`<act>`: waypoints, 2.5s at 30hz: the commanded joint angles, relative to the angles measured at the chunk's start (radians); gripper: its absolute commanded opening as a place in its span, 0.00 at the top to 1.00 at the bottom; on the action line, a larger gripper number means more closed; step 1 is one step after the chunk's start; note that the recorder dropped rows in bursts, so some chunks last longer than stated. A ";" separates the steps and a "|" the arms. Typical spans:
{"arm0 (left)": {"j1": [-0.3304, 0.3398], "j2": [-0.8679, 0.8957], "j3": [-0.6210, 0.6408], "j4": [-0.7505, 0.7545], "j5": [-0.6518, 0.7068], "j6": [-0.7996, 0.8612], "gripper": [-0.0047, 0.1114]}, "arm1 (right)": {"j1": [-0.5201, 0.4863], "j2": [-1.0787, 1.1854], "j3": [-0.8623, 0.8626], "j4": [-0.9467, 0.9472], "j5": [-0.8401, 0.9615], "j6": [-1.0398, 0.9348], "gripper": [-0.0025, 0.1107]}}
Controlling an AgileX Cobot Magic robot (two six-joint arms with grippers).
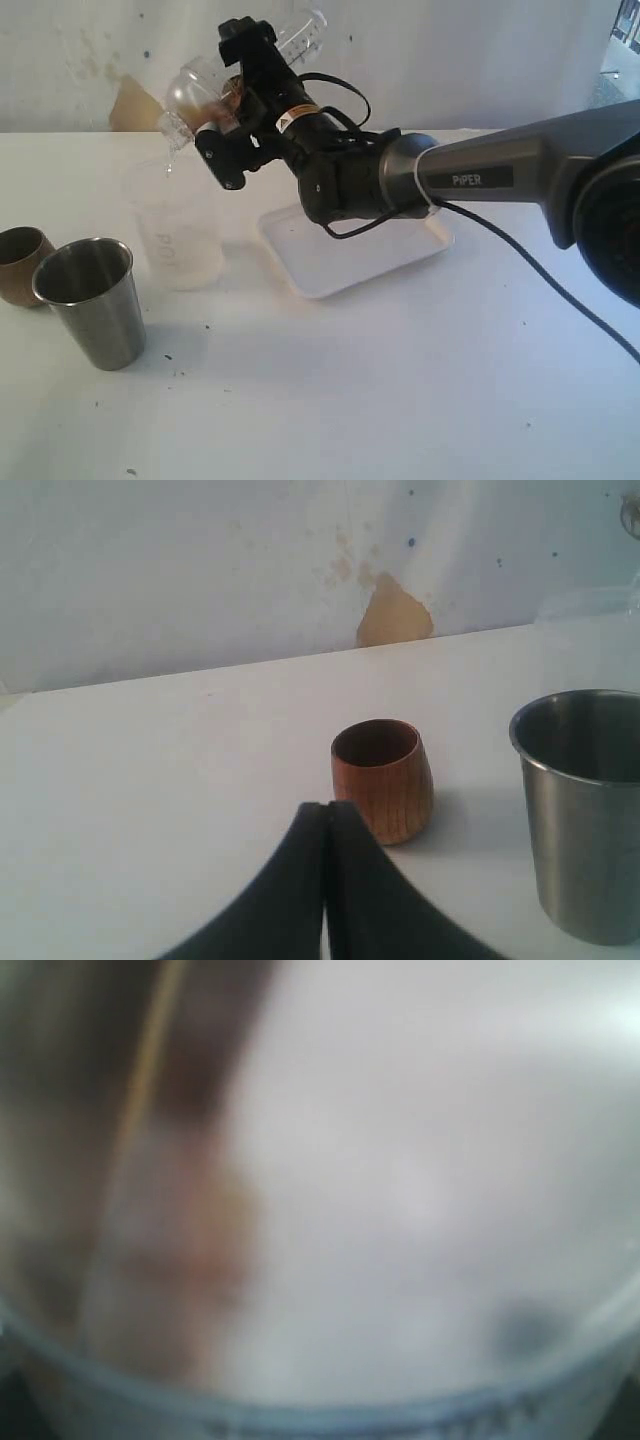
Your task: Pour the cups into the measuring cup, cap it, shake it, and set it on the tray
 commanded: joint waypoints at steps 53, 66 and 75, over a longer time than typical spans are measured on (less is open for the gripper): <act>-0.001 -0.003 0.005 0.001 0.000 -0.002 0.96 | -0.034 0.004 -0.013 -0.112 -0.073 -0.013 0.98; -0.001 -0.003 0.005 0.001 0.000 -0.002 0.96 | -0.034 0.004 -0.013 -0.112 -0.073 -0.013 0.98; -0.001 -0.003 0.005 0.001 0.000 -0.002 0.96 | -0.034 0.004 -0.013 -0.112 -0.073 -0.013 0.98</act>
